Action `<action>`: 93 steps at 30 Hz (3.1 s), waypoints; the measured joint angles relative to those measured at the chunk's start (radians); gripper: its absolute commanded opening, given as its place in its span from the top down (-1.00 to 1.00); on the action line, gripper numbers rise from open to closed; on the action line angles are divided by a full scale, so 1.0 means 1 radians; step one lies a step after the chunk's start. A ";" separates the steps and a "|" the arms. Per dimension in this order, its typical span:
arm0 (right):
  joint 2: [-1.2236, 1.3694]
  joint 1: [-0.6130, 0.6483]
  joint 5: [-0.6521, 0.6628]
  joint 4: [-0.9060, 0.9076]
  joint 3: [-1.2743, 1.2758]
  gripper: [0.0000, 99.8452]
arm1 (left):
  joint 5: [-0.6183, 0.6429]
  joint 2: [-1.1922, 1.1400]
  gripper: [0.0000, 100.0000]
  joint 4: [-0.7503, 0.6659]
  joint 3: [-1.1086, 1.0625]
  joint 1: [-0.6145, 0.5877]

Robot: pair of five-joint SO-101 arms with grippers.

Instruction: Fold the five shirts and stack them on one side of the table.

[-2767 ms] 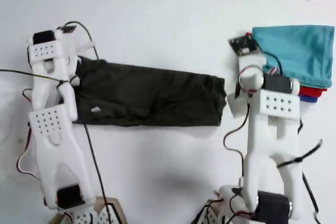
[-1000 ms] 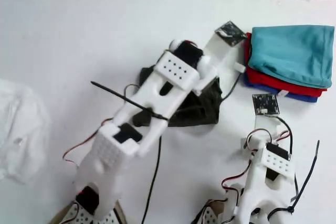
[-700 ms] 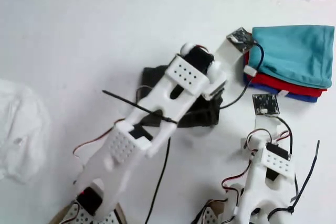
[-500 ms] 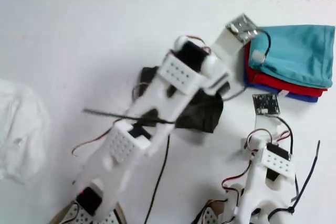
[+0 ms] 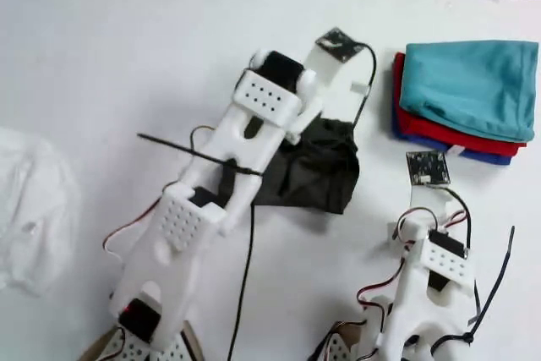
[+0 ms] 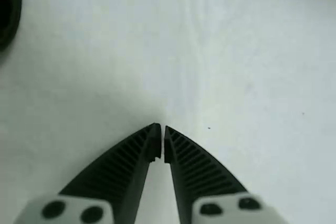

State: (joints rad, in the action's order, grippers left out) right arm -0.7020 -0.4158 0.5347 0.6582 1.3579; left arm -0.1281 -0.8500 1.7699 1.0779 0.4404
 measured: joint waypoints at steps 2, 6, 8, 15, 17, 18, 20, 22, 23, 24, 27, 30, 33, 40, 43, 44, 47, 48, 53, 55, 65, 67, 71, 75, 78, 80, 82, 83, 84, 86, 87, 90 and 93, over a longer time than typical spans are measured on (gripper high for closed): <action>0.000 0.000 0.000 0.000 0.000 0.96 | 0.000 -0.009 0.95 0.000 -0.017 0.000; 0.000 0.000 0.000 0.000 0.000 0.96 | 0.000 -0.060 0.95 0.000 -0.051 0.000; 0.000 0.000 0.000 0.000 0.000 0.96 | 0.000 -0.094 0.95 0.000 -0.052 0.000; 0.000 0.000 0.000 0.000 0.000 0.96 | 0.000 -0.199 0.95 -0.060 0.041 0.005; 0.000 0.000 0.000 0.000 0.000 0.96 | 0.000 -0.221 0.95 -0.092 0.103 0.005; 0.000 0.002 0.000 0.000 0.000 0.96 | 0.000 -0.230 0.95 -0.106 0.140 0.006; 0.000 0.002 0.000 0.000 0.000 0.96 | -0.002 -0.252 0.95 -0.133 0.203 0.008; 0.000 0.002 0.000 0.000 0.000 0.96 | -0.003 -0.275 0.95 -0.158 0.255 0.011; 0.000 0.002 0.000 0.000 0.000 0.96 | -0.003 -0.288 0.95 -0.172 0.276 0.012; 0.000 0.002 0.000 0.000 0.000 0.96 | -0.003 -0.299 0.95 -0.186 0.295 0.014; 0.000 0.002 0.000 0.000 0.000 0.96 | -0.003 -0.333 0.95 -0.236 0.330 0.029; 0.000 0.002 0.000 0.000 0.002 0.96 | 0.054 -0.353 0.95 -0.292 0.351 0.046; 0.000 0.002 0.000 0.000 0.006 0.96 | 0.140 -0.353 0.95 -0.310 0.402 0.054; 0.000 0.002 0.000 0.000 0.006 0.96 | 0.210 -0.350 0.95 -0.233 0.549 0.055; 0.000 0.002 0.000 0.000 0.006 0.96 | 0.206 -0.350 0.95 -0.143 0.549 0.058; 0.000 0.002 0.000 0.000 0.006 0.96 | 0.186 -0.350 0.95 -0.114 0.549 0.058; 0.000 0.002 0.000 0.000 0.006 0.96 | 0.103 -0.370 0.95 -0.080 0.551 0.058; 0.000 0.002 0.000 0.000 0.006 0.96 | 0.092 -0.391 0.95 -0.080 0.554 0.058; 0.000 0.002 0.000 0.000 0.006 0.96 | 0.077 -0.502 0.95 -0.196 0.554 0.058; 0.000 0.002 0.000 0.000 0.006 0.96 | 0.077 -0.528 0.95 -0.276 0.554 0.061; 0.000 0.002 0.000 0.000 0.006 0.96 | 0.075 -0.548 0.95 -0.496 0.554 0.097; 0.000 0.002 0.000 0.000 0.006 0.96 | 0.075 -0.548 0.95 -0.496 0.554 0.107; 0.000 0.002 0.000 0.000 0.006 0.96 | 0.075 -0.571 0.95 -0.496 0.552 0.126; 0.000 0.002 0.000 0.000 0.006 0.96 | 0.075 -0.574 0.95 -0.479 0.557 0.141; 0.000 0.002 0.000 0.000 0.006 0.96 | 0.075 -0.559 0.95 -0.417 0.557 0.143; 0.000 0.002 0.000 0.000 0.006 0.96 | 0.075 -0.522 0.95 -0.353 0.557 0.144; 0.000 0.002 0.000 0.000 0.006 0.96 | 0.075 -0.462 0.95 -0.272 0.557 0.146; 0.000 0.002 0.000 0.000 0.006 0.96 | 0.075 -0.428 0.95 -0.229 0.557 0.144; 0.000 0.002 0.000 0.000 0.006 0.96 | 0.075 -0.396 0.95 -0.184 0.557 0.140; 0.000 0.002 0.000 0.000 0.006 0.96 | 0.075 -0.331 0.95 -0.100 0.557 0.126; 0.000 0.002 0.000 0.000 0.006 0.96 | 0.075 -0.304 0.95 -0.064 0.557 0.117; 0.000 0.002 0.000 0.000 0.006 0.96 | 0.077 -0.238 0.95 -0.008 0.557 0.091; 0.000 0.002 0.000 0.000 0.006 0.96 | 0.071 -0.198 0.95 0.000 0.559 0.069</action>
State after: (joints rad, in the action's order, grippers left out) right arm -0.7020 -0.4143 0.5347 0.6582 1.3640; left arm -0.0575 -1.0480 1.7699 1.6364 0.5094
